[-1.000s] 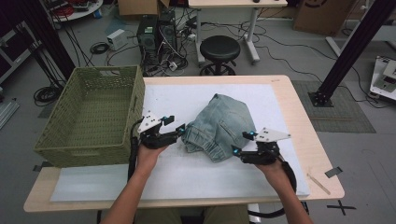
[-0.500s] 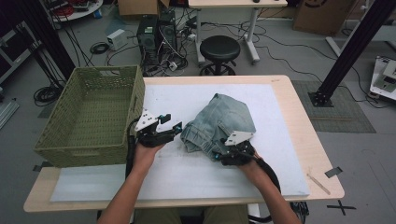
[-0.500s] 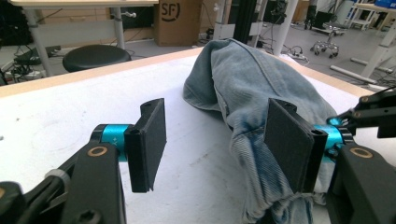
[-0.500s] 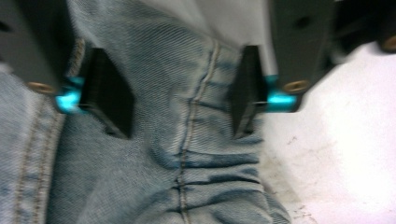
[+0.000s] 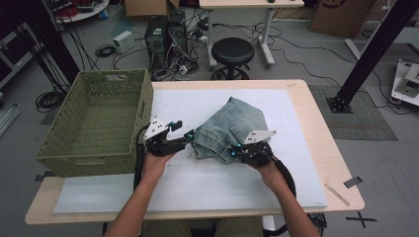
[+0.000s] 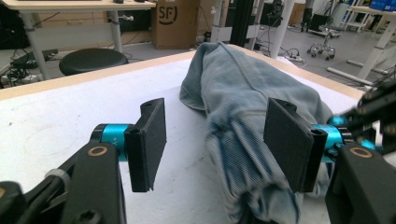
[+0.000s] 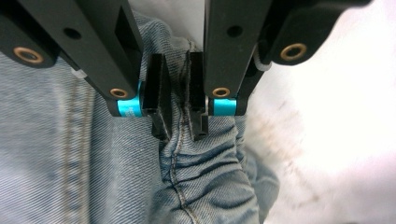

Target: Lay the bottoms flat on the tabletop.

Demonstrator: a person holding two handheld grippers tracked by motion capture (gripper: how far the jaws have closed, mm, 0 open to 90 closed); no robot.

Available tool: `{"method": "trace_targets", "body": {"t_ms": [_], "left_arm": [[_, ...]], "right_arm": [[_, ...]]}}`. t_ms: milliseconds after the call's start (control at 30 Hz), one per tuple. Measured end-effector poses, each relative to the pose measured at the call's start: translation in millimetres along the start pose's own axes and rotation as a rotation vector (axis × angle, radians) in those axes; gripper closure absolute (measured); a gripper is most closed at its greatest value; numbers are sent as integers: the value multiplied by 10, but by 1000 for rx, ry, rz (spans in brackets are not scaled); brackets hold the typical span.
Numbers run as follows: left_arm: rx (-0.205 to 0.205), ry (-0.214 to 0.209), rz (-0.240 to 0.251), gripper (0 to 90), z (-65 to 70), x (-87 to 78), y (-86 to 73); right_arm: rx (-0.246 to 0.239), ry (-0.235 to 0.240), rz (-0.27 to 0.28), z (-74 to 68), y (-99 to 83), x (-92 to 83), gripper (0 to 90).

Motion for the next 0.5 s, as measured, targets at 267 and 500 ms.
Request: {"method": "trace_targets", "body": {"t_ms": [267,500], "left_arm": [[-8,-3,-19,389,-8,47,-53],[-13,-1,-31,372,13,123,-70]], "right_arm": [[25,-55,73,173,265,-83,829],[66,-101,106,398,483,-26,827]]}}
Point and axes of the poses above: each handheld gripper's, and its own axes: x roughly forward along the jaws, y roughly out of its top, z roughly to its right, the point moved 1 cm from there along x, roughly forward along the jaws, and after that the axes turned 10 degrees about -z, right-handed, at the moved point
